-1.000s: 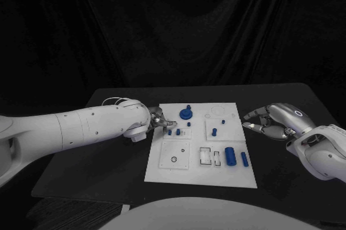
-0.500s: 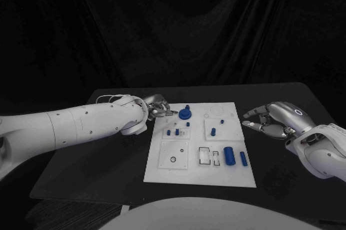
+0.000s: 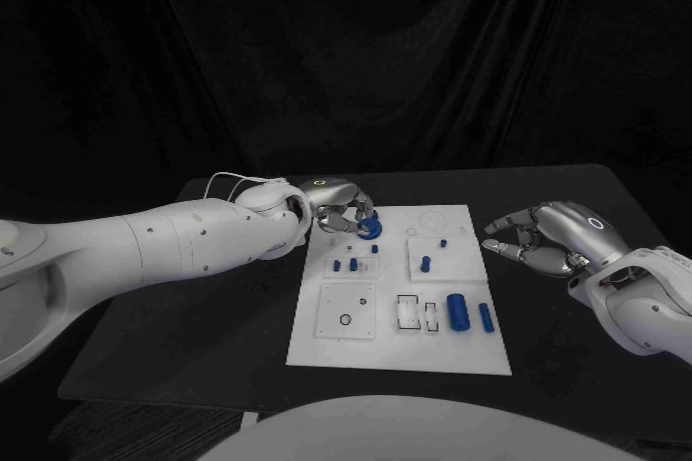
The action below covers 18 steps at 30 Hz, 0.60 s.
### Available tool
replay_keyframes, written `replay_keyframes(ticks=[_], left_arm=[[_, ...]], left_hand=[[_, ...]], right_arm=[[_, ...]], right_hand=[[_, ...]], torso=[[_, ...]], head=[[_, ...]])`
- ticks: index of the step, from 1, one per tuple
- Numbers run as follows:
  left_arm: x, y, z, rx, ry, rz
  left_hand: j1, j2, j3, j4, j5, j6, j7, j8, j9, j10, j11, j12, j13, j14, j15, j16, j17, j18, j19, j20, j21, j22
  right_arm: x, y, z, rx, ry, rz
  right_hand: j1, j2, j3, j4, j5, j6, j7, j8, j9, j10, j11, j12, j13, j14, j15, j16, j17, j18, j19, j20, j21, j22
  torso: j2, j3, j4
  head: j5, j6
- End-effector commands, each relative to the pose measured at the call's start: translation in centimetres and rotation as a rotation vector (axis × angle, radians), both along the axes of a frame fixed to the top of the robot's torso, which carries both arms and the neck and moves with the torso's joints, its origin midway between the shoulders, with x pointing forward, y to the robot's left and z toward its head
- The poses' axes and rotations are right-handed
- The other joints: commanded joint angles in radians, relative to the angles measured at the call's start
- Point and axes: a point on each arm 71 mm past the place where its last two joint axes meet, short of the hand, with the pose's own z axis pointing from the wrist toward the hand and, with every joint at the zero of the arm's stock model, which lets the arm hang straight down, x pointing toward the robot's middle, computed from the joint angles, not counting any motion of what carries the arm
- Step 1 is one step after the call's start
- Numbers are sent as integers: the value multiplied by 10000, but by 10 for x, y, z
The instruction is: Assemble the parts on the task board
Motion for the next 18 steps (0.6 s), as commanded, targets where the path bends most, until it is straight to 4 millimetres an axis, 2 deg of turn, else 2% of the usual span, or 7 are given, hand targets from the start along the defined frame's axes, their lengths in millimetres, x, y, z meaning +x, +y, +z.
replay_keyframes(ticks=[1, 4, 8, 10, 13, 14, 18], left_arm=[[-2, -10, -3, 1218, -961, -1528], [2, -17, -7, 1548, -967, -1585], [4, -22, -11, 1781, -874, -1569], [5, -24, -14, 1889, -800, -1536], [6, -26, -16, 1985, -720, -1498], [6, -27, -18, 2029, -678, -1482], [7, -30, -22, 2196, -486, -1433]], left_hand=[[1013, -482, 958, -729, 444, 171, -972, -833, -2337, -980, -316, -2257, -2683, -205, -339, -671, -1183, -6, 29, -136, -313, 1694], [932, -566, 1021, -835, 429, 88, -1048, -849, -2629, -1053, -214, -2337, -2911, -201, -301, -659, -1224, -7, 41, -136, -346, 1698], [918, -607, 1092, -956, 452, 41, -1160, -846, -2844, -995, -190, -2322, -3051, -112, -264, -542, -1121, -21, 99, -136, -309, 1724], [811, -633, 1182, -1086, 478, -10, -1199, -833, -3141, -869, -103, -2261, -3230, 474, -185, 199, -249, -22, 150, -143, -301, 1737], [730, -638, 1260, -1162, 478, 50, -1178, -815, -3314, -655, -52, -2144, -3312, 716, -158, 533, 140, -19, 171, -152, -313, 1736], [665, -650, 1320, -1205, 476, 126, -1153, -802, -3427, -526, -63, -2081, -3374, 968, -173, 836, 542, -7, 160, -162, -358, 1722], [583, -676, 1379, -1241, 457, 175, -1130, -800, -3550, -334, -53, -1972, -3403, 946, -169, 890, 514, 4, 139, -172, -412, 1706]], right_arm=[[-1, 1, 1, 91, -212, 104], [-1, 1, 1, 93, -205, 122], [-1, 2, 1, 93, -193, 133], [-1, 2, 1, 88, -180, 135], [-1, 2, 1, 79, -166, 133], [-1, 2, 0, 75, -155, 132], [-2, 1, -1, 67, -103, 120]], right_hand=[[-33, 17, -25, 62, 34, 56, 19, -34, -6, 38, 44, 31, -2, 207, 31, 26, 7, 61, 32, 33, 55, 1046], [-33, 17, -25, 62, 34, 56, 19, -34, -6, 38, 44, 31, -2, 207, 31, 26, 7, 61, 32, 33, 55, 1046], [-44, 2, -35, 69, 29, 60, 20, -34, -6, 36, 42, 16, -13, 208, 30, 32, 9, 63, 32, 33, 47, 1046], [-44, 2, -35, 69, 29, 60, 20, -34, -6, 36, 42, 16, -13, 208, 30, 32, 9, 63, 32, 33, 47, 1046], [-44, 2, -35, 69, 29, 60, 20, -34, -6, 36, 42, 16, -13, 208, 30, 32, 9, 63, 32, 33, 47, 1046], [-44, 2, -35, 69, 29, 60, 20, -34, -6, 36, 42, 16, -13, 208, 30, 32, 9, 63, 32, 33, 47, 1046], [-44, 2, -35, 69, 29, 60, 20, -34, -6, 36, 42, 16, -13, 208, 30, 32, 9, 63, 32, 33, 47, 1046]], torso=[[17, -15, 10], [11, -11, 1], [17, -8, 9], [17, -9, 6], [21, -11, 4], [20, -12, 3], [21, -12, 3]], head=[[-30, 0], [-26, 0], [-37, 0], [-22, 0], [-17, 0], [-13, 0], [24, 0]])
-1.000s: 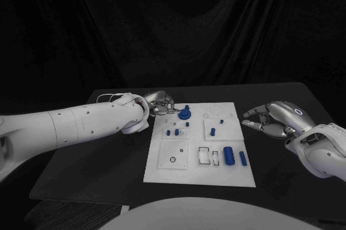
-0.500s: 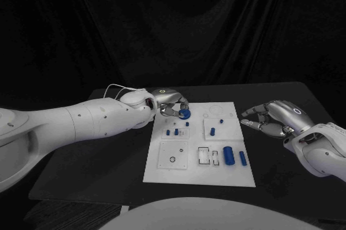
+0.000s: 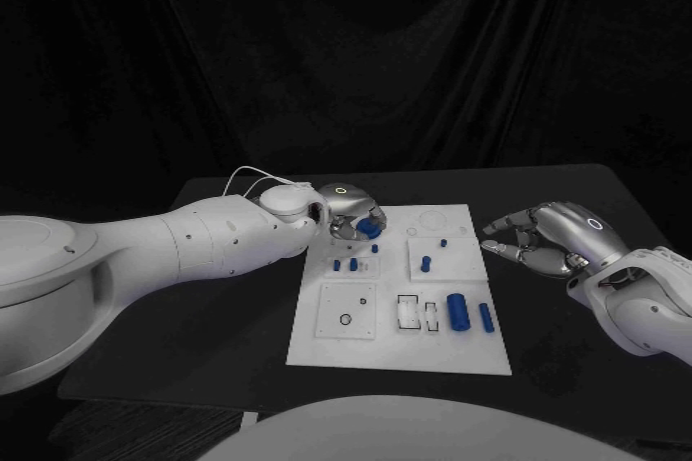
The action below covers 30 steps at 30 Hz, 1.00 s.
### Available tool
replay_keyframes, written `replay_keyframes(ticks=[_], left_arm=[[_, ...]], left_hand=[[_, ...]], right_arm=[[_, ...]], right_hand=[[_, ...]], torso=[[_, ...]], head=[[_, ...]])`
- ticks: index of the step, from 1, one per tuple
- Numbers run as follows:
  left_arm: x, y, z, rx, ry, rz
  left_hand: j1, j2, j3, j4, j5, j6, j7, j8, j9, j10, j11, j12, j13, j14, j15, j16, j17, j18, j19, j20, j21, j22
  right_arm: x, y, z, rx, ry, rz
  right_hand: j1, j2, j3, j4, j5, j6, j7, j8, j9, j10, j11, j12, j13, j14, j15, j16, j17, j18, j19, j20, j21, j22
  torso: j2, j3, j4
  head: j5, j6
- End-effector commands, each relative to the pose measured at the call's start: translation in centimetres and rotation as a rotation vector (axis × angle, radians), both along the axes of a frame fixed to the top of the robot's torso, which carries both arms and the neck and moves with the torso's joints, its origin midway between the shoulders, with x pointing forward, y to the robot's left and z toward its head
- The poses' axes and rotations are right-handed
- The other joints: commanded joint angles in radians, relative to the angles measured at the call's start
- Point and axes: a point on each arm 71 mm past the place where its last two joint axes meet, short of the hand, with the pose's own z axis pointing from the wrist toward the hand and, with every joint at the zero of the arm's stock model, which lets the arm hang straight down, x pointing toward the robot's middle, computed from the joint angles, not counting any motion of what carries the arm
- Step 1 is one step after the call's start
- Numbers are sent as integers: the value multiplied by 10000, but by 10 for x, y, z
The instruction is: Assemble the parts on the task board
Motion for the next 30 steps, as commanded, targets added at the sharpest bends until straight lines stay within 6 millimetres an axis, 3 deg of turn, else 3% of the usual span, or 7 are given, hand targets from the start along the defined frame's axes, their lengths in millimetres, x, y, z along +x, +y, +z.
replay_keyframes(ticks=[1, 5, 9, 15, 30], left_arm=[[-1, -3, -5, 438, 237, -133], [-1, -5, -9, 495, 369, -225], [-2, -8, -11, 459, 384, -328], [-2, -10, -15, 466, 428, -347], [-6, -17, -28, 453, 601, -404]], left_hand=[[-182, -175, 253, -195, 45, 97, -100, -51, -562, 372, 42, 71, -354, 428, 36, 609, 623, 5, 36, -68, -112, 1706], [-244, -201, 260, -198, -18, 177, -59, -28, -607, 372, 43, 79, -377, 395, 40, 612, 588, 10, 21, -70, -141, 1698], [-516, -242, 250, -126, -297, 601, 89, 71, -752, 577, -22, 247, -380, 375, 11, 688, 592, 6, 40, -68, -155, 1703], [-591, -292, 319, -161, -235, 654, 37, -23, -979, 1073, -38, 860, 46, 359, -22, 759, 572, 2, 65, -76, -153, 1713], [-658, -267, 409, -162, -196, 944, 191, 85, -1065, 1103, -74, 1189, 399, 227, -37, 706, 357, 22, 1, -76, -259, 1685]], right_arm=[[-1, 0, -1, 43, -79, 34], [-2, 1, -1, 50, -63, 48], [-2, 2, -1, 63, -58, 73], [-2, 3, -2, 51, -20, 79], [-3, 2, -2, 30, 39, 35]], right_hand=[[-44, 3, -6, 40, 30, 59, 20, -34, -7, 36, 42, 16, -11, 208, 30, 32, 11, 62, 32, 33, 47, 1047], [-50, -11, -14, 45, 27, 66, 17, -33, -8, 30, 41, -12, -31, 207, 29, 22, -3, 65, 31, 33, 31, 1046], [-50, -11, -14, 45, 27, 66, 17, -33, -8, 30, 41, -12, -31, 207, 29, 22, -3, 65, 31, 33, 31, 1046], [-50, -11, -14, 45, 27, 66, 17, -33, -8, 30, 41, -12, -31, 207, 29, 22, -3, 65, 31, 33, 31, 1046], [-56, -20, -19, 52, 25, 82, 13, -28, -6, 25, 41, -32, -44, 204, 28, 18, -11, 65, 32, 33, 33, 1049]], torso=[[1, 1, -4], [2, 6, -7], [-5, 10, -1], [-6, 14, 1], [-20, 14, -3]], head=[[25, 0], [55, 0], [77, 0], [75, 0], [53, 0]])
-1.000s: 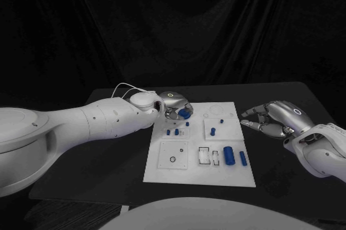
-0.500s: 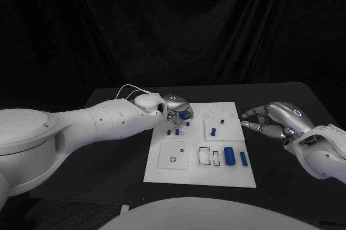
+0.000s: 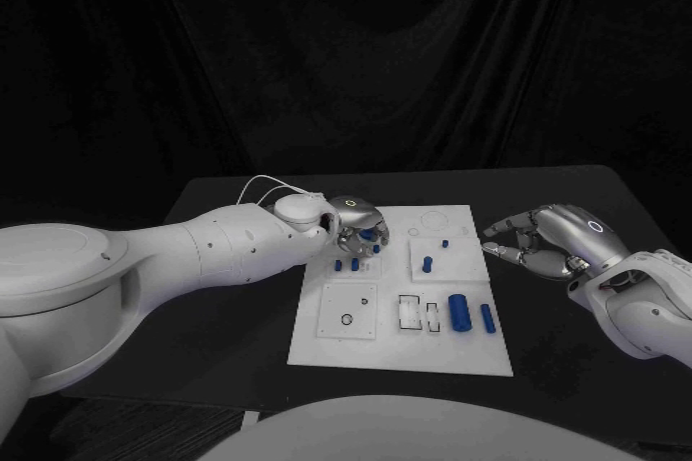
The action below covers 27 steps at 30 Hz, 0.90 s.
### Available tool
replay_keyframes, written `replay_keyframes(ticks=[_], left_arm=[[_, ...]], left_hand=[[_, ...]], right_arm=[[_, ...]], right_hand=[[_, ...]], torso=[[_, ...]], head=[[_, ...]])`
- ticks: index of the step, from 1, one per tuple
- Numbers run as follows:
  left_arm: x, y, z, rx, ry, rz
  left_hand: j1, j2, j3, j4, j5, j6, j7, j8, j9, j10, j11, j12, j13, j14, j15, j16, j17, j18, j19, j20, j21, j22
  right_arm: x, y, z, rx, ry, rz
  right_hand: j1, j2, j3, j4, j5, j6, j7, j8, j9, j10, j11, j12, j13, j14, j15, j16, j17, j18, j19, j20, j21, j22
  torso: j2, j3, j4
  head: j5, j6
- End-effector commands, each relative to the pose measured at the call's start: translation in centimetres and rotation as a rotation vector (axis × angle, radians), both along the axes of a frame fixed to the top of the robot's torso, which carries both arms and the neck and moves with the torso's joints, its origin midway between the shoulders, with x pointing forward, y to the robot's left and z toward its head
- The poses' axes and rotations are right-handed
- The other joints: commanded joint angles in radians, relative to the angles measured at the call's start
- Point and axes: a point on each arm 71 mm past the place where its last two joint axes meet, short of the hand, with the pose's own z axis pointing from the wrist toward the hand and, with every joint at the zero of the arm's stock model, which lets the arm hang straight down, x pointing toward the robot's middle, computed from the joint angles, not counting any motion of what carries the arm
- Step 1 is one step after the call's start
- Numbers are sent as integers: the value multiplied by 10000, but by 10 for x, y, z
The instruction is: Assemble the parts on the task board
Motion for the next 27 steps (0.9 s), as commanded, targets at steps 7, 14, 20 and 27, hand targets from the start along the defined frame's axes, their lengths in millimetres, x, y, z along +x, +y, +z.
replay_keyframes(ticks=[7, 14, 20, 27], left_arm=[[-4, -7, -8, -217, -64, -265], [-6, -11, -13, -288, -84, -296], [-7, -11, -13, -464, -284, -333], [-7, -7, -11, -694, -585, -346]], left_hand=[[-119, 37, 166, -38, 191, 374, 161, 189, -40, 239, -62, 520, 460, -109, -28, 10, -101, 27, -47, -43, -90, 1680], [-109, 85, 328, -50, 254, 727, 329, 349, -29, 212, -183, 459, 475, -220, -106, -78, -352, 17, -6, -43, -56, 1694], [14, 193, 577, -136, 350, 1152, 421, 542, 7, 688, -257, 410, 382, -212, -176, -136, -522, -13, 111, -58, 68, 1737], [140, 284, 786, -283, 405, 1727, 532, 779, 69, 1432, -257, 222, 140, -401, -162, -439, -1237, -59, 272, -88, 258, 1800]], right_arm=[[-2, -1, 0, 24, -18, -43], [-2, -1, 0, -7, 54, -49], [-2, -1, 0, -17, 77, -61], [-2, -2, -1, -34, 108, -94]], right_hand=[[-58, -19, -20, 53, 26, 88, 11, -26, -7, 29, 41, -24, 0, 205, 28, 31, 1, 65, 33, 33, 34, 1044], [-52, -21, -19, 50, 28, 96, 8, -24, -6, 26, 41, -42, -13, 203, 28, 14, -18, 68, 30, 33, 11, 1041], [-52, -21, -19, 50, 28, 96, 8, -24, -6, 26, 41, -42, -13, 203, 28, 14, -18, 68, 30, 33, 11, 1041], [-45, -20, -15, 47, 30, 103, 6, -22, -5, 25, 41, -45, -14, 200, 28, 9, -24, 71, 28, 33, -5, 1039]], torso=[[-5, -5, -3], [1, -6, -5], [6, -7, -6], [0, -9, -9]], head=[[-16, 0], [-26, 0], [-42, 0], [-43, 0]])
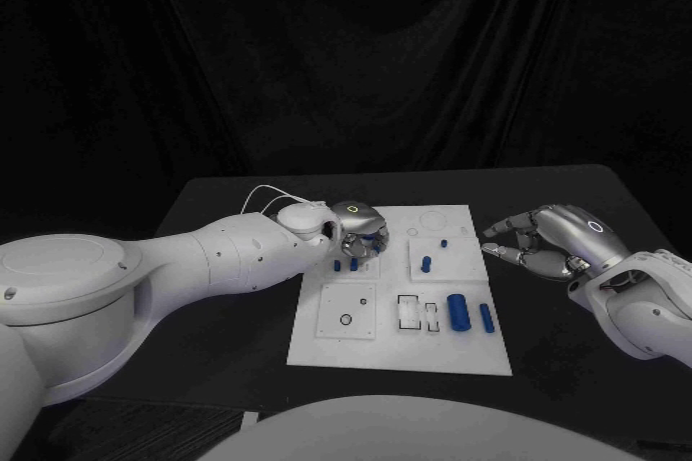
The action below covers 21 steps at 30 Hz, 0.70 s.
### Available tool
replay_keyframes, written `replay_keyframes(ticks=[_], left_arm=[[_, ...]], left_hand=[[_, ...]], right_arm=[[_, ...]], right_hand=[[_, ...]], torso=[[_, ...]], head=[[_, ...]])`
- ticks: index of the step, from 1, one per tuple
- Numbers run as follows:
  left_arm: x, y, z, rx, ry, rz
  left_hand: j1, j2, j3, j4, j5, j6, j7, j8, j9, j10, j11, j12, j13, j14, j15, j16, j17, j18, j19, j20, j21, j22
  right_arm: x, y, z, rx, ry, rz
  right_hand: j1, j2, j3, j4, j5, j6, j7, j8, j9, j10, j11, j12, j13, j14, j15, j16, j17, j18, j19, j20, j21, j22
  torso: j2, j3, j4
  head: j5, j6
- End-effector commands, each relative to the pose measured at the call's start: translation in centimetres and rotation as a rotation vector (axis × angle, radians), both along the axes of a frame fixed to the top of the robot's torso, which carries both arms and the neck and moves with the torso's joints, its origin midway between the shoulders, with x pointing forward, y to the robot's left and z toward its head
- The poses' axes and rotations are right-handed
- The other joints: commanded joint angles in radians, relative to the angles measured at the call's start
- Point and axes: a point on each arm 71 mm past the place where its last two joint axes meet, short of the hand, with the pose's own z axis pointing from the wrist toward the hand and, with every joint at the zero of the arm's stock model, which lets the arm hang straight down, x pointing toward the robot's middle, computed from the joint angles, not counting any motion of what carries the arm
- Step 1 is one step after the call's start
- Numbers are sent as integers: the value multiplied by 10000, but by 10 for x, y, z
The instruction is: Assemble the parts on the task board
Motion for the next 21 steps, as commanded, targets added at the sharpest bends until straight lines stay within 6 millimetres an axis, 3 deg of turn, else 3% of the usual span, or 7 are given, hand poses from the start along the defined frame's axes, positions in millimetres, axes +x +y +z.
replay_keyframes(ticks=[1, 9, 15, 21], left_arm=[[-4, -1, 1, -297, -256, -295], [-10, 9, 8, -625, -540, -337], [-8, 18, 31, -844, -918, -519], [-4, 31, 53, -833, -1127, -598]], left_hand=[[53, 100, 100, -54, 39, 87, 52, 2, -16, 305, -9, -251, -186, -17, 50, -109, -187, -68, 110, -11, 100, 1814], [1, 28, 154, -80, 16, 301, 90, -38, -72, 730, 29, -743, -590, 77, 88, -160, -346, -90, 201, -39, 192, 1844], [-14, -15, 168, -91, 15, 392, 69, -51, -94, 847, 6, -952, -762, 178, 82, -106, -264, -103, 242, -45, 234, 1858], [-34, -54, 172, -84, -115, 347, 26, -132, -145, 889, -22, -1135, -904, 314, 47, 7, -49, -129, 313, -42, 327, 1889]], right_arm=[[-1, -1, -1, -27, 69, -84], [-1, -2, -1, -53, 99, -119], [-1, -3, -2, -89, 150, -151], [0, -3, -3, -156, 252, -157]], right_hand=[[-45, -19, -15, 48, 30, 68, -29, -22, -6, 25, 41, -45, -15, 201, 28, 9, -9, 71, 28, 33, -5, 1042], [-37, -16, -11, 45, 30, 74, -30, -21, -5, 24, 41, -50, -18, 199, 28, 0, -19, 68, 31, 34, 12, 1046], [-28, -18, -8, 39, 25, 78, -32, -19, -5, 22, 41, -57, -22, 197, 28, -3, -23, 72, 26, 34, -16, 1041], [-18, -20, -5, 33, 14, 85, -32, -17, -4, 16, 40, -82, -42, 194, 27, -16, -37, 73, 25, 34, -26, 1040]], torso=[[-6, 1, -1], [-23, 7, 20], [-26, 3, 23], [-43, 9, 14]], head=[[-4, 0], [-56, 0], [-105, 0], [-67, 0]])
